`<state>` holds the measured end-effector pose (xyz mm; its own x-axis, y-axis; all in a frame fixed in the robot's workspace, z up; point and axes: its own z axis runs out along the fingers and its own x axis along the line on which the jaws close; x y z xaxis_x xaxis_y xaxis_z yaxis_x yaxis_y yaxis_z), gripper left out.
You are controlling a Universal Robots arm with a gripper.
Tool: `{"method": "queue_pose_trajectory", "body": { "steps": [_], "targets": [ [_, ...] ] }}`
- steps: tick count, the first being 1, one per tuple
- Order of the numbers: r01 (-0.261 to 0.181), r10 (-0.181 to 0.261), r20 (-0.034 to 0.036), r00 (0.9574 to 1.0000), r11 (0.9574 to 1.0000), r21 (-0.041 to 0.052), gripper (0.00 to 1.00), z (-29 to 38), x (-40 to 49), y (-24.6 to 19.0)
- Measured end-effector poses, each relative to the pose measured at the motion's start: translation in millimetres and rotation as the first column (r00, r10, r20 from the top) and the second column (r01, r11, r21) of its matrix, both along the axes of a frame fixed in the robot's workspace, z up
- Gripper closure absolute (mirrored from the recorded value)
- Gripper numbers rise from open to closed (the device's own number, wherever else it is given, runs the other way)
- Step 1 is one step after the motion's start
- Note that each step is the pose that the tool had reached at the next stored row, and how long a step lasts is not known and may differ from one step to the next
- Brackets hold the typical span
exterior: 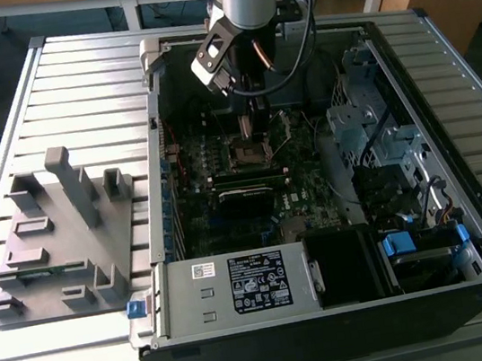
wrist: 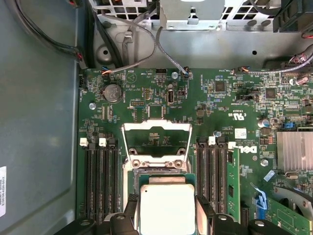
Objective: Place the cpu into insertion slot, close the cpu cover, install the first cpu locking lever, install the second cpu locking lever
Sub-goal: 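Place the cpu into insertion slot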
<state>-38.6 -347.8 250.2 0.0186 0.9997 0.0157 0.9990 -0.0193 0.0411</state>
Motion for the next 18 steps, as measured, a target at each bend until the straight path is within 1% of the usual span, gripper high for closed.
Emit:
{"method": "queue_pose_trajectory", "body": {
  "steps": [3, 10, 16, 17, 18],
  "targets": [
    [-0.007, 0.007, 0.0012, 1.0000, 1.0000, 0.0000, 0.46, -3.3, 0.0, 0.0],
    [-0.043, 0.043, 0.0123, 0.9990, 0.9991, 0.0000, 0.46, -9.2, -1.0, 0.0],
    [-0.044, 0.044, 0.0125, 0.9990, 0.9990, -0.0024, 0.46, -9.3, -1.4, 0.0],
    [-0.044, 0.044, 0.0127, 0.9990, 0.9990, -0.0037, 0.46, -9.5, -1.4, 0.1],
    [-0.043, 0.044, 0.0133, 0.9990, 0.9990, -0.0089, 0.46, -9.7, -1.5, 0.1]
  ]
}}
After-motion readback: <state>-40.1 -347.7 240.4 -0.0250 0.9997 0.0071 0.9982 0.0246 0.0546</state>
